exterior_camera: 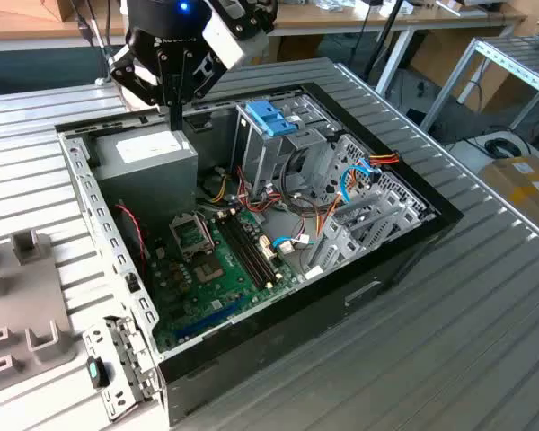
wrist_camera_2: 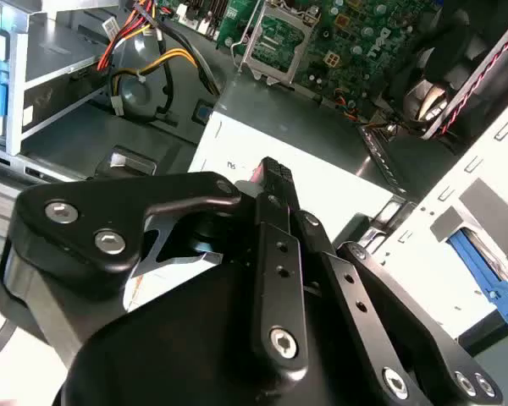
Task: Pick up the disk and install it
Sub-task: 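Reach for the disk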
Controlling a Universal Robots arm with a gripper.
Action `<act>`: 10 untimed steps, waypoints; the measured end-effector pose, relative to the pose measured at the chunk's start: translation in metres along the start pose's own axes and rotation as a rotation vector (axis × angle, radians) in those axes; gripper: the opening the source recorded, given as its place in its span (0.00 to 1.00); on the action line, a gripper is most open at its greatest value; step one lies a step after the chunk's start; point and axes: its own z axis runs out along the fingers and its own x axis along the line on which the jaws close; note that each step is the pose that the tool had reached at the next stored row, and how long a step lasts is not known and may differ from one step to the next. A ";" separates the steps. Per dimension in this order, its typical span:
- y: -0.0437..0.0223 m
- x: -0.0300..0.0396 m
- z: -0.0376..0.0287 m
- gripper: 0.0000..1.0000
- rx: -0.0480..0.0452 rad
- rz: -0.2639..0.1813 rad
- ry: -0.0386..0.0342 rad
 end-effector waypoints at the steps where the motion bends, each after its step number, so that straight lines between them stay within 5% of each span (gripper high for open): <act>1: 0.0000 0.0002 0.0000 0.11 0.0000 0.000 0.0000; 10: -0.0002 0.0023 0.0000 0.11 0.0000 0.000 0.0000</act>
